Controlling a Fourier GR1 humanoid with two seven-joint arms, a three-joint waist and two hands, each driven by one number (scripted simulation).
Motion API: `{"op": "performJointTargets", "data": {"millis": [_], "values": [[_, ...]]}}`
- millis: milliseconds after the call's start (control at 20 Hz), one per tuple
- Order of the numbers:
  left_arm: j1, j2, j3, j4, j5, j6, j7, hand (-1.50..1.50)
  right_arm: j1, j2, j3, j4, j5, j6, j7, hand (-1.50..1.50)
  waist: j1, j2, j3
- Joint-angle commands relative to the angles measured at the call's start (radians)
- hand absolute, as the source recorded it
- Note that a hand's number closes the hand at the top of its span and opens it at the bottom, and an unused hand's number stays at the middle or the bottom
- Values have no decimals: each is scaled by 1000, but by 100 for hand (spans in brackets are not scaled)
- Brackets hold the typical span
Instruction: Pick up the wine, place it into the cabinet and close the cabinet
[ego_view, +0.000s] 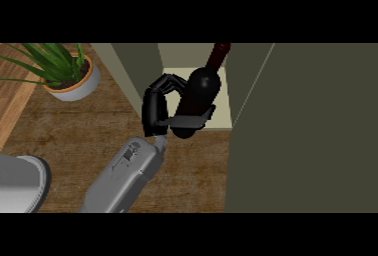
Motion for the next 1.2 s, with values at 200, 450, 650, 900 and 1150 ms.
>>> {"op": "performJointTargets", "data": {"millis": [200,450,650,900,1150], "values": [[-62,-2,85,198,69,-95,-102,150,-1,6,28,-119,-56,-37,81,-150,-3,3,0],[-156,-2,26,220,73,-17,-2,150,-21,15,21,-107,-64,-61,96,-150,-4,1,0],[-245,-2,128,360,80,-65,-58,150,92,-1,-54,-100,-138,39,-2,-150,-13,2,1],[-339,-2,187,521,75,-81,-180,150,3,-13,-32,-77,-126,11,38,-150,-24,8,0],[-410,-2,199,541,69,-6,-172,150,45,3,-28,-55,-83,21,-9,-150,-14,4,0]]}}
